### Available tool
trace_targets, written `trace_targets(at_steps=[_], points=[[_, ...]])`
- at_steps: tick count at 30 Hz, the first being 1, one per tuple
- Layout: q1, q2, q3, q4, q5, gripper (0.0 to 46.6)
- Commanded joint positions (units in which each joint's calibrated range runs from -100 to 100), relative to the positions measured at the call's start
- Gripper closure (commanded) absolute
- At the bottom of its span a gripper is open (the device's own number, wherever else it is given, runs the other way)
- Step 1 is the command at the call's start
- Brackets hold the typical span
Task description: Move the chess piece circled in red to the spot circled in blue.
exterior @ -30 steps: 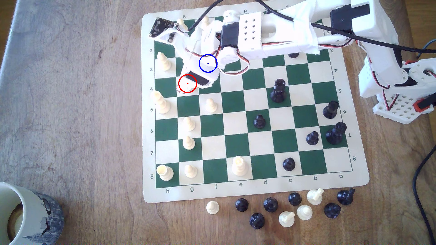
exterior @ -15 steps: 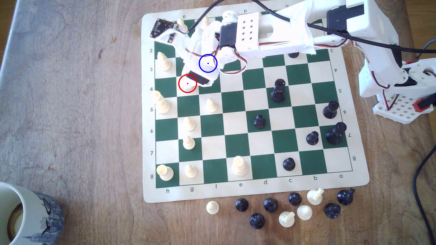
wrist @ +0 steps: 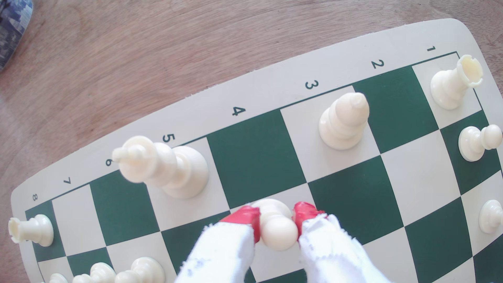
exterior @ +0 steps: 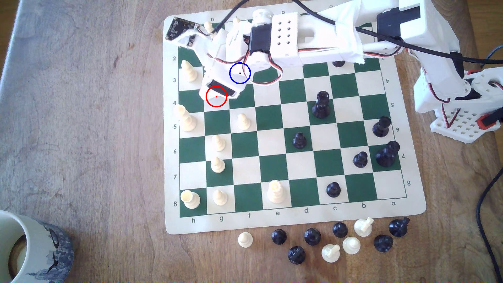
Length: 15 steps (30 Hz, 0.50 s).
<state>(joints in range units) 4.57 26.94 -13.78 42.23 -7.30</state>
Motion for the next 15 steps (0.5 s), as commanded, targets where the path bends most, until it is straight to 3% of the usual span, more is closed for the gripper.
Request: trace_targets(at_steps=[1,15], points=[[0.79,-9.11,-3.44,1.83,0.1,44.6],[4.54,-20.32,19.68,-3.82,2.78,44.6]])
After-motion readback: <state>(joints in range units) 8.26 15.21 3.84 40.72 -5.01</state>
